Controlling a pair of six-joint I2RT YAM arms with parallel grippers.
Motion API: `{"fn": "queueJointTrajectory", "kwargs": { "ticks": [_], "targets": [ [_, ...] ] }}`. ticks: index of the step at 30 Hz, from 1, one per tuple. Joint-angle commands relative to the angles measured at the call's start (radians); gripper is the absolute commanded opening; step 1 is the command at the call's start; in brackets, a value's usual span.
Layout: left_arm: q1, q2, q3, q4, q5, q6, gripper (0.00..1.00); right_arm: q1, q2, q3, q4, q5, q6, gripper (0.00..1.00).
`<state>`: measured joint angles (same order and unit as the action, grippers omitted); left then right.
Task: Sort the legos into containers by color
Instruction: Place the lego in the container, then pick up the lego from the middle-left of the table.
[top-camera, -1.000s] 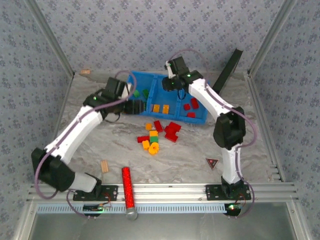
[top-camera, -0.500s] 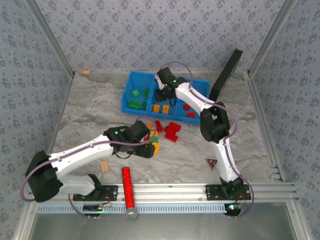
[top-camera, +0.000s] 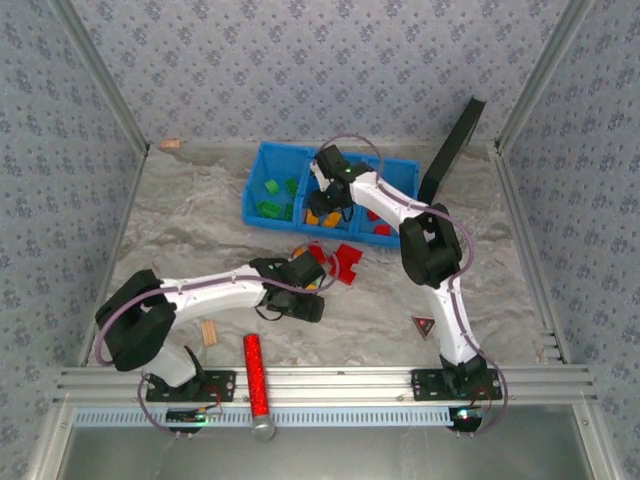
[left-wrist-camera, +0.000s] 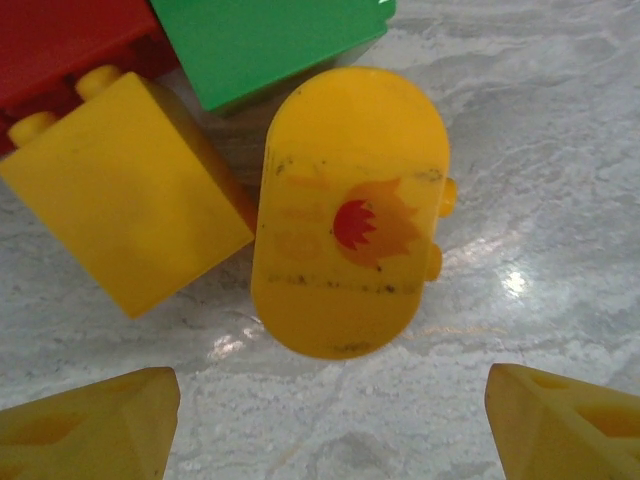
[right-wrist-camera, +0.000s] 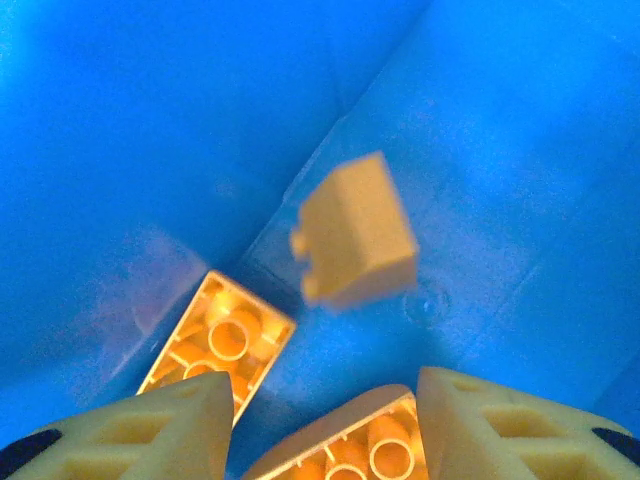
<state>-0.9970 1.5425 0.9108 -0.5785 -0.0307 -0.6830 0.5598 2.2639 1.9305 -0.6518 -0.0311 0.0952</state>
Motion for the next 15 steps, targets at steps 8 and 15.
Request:
{"fn": "queueJointTrajectory", "kwargs": {
  "ticks": [8, 15],
  "targets": [
    [0.000, 0.169, 0.133, 0.009, 0.000, 0.033, 0.81, 0.011, -0.310, -0.217, 0.033, 0.072, -0.009, 0.77],
    [0.014, 0.219, 0.188, -0.010, -0.011, 0.065, 0.81, 0.016, -0.498, -0.366, 0.046, 0.055, 0.006, 0.80]
  ]
}}
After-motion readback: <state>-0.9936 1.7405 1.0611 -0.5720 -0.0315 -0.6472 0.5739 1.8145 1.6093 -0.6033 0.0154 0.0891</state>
